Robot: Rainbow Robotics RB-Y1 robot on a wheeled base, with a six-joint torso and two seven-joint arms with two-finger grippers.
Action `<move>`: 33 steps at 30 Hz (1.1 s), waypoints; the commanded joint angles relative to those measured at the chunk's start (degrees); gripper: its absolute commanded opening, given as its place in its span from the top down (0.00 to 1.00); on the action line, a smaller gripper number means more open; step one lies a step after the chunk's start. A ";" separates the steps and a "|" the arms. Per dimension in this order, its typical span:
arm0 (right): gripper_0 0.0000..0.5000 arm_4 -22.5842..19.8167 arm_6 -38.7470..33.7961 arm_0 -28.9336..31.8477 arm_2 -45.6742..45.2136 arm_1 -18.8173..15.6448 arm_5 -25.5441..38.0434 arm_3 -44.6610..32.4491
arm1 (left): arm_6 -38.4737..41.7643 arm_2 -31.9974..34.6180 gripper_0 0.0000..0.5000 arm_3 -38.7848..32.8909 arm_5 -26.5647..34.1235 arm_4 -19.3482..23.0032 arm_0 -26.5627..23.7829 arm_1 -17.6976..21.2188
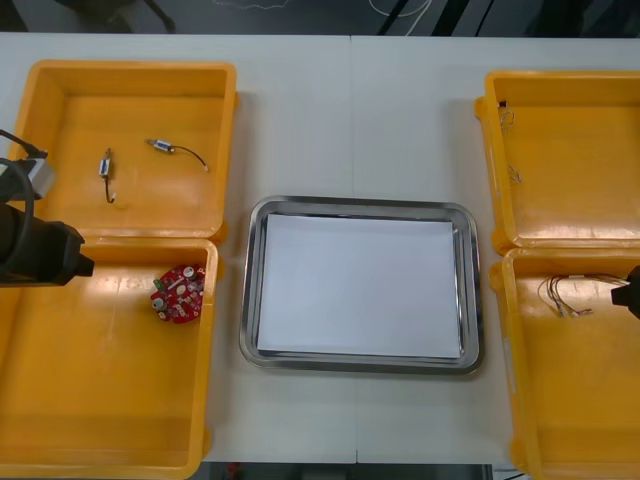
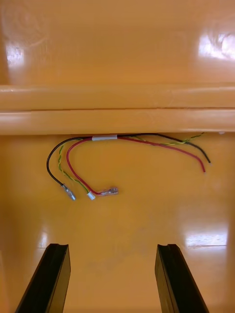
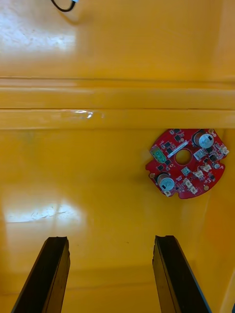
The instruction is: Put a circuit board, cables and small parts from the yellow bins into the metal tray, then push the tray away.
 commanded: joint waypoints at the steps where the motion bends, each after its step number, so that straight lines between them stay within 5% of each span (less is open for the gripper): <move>1: 0.00 -0.14 -0.42 1.02 0.72 2.48 -1.76 1.47 | 4.41 -2.66 0.00 -1.64 0.36 -1.37 -1.65 0.77; 33: 0.00 6.02 0.46 1.72 10.13 6.00 -15.29 10.26 | 7.84 -12.24 0.00 -1.55 -1.62 -18.42 0.98 -12.76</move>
